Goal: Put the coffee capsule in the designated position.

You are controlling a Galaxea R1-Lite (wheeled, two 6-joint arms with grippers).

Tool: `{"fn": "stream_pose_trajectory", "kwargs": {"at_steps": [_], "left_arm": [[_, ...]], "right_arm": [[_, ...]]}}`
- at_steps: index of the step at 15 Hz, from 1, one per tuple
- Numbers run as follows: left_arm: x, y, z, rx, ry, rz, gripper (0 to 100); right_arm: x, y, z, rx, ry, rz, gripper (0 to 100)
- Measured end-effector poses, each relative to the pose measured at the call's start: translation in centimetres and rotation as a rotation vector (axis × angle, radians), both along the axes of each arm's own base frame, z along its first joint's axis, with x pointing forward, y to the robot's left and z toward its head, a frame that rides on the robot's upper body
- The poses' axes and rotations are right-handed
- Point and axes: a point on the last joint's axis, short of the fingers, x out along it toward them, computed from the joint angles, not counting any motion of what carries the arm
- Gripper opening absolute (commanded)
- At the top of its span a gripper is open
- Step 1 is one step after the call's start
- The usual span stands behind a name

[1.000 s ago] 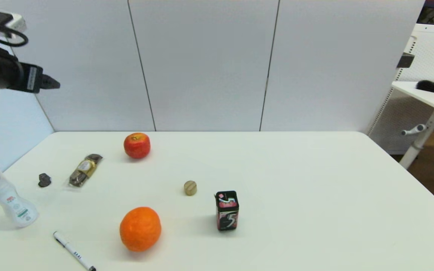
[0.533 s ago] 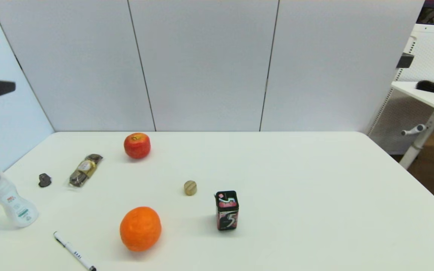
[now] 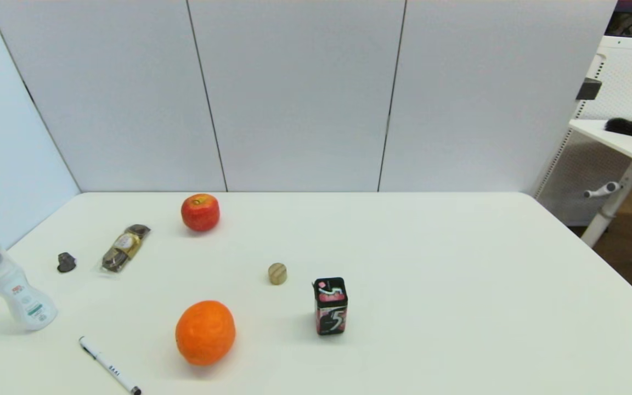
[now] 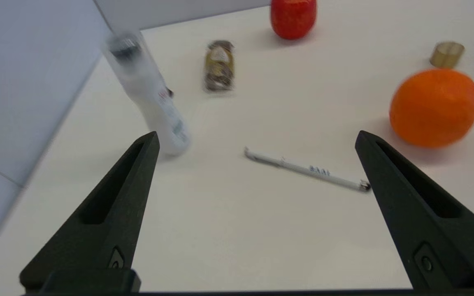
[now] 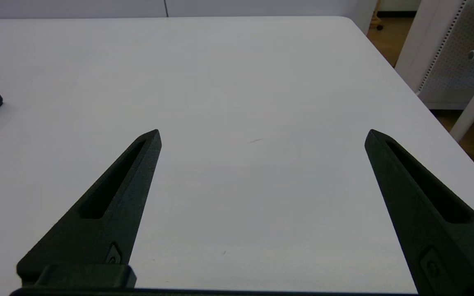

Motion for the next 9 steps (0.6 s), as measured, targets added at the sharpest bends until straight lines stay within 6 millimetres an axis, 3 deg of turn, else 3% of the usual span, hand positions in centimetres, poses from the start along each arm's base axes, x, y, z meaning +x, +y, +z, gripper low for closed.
{"fn": "stream_pose_trajectory", "kwargs": {"at_steps": [3,6,9], "left_arm": [[-0.6,-0.1,-5.2,-0.04,-0.062,-0.025,100],[-0.9,-0.1,-6.6,-0.075,-0.105,-0.024,100],[-1.0,-0.1,-6.8,-0.093,-0.122,-0.021,100]], "right_arm": [[0.0,0.0,0.0,0.0,0.0,0.0,100],[0.0,0.0,0.0,0.0,0.0,0.0,100],[0.0,0.0,0.0,0.0,0.0,0.0,100]]}}
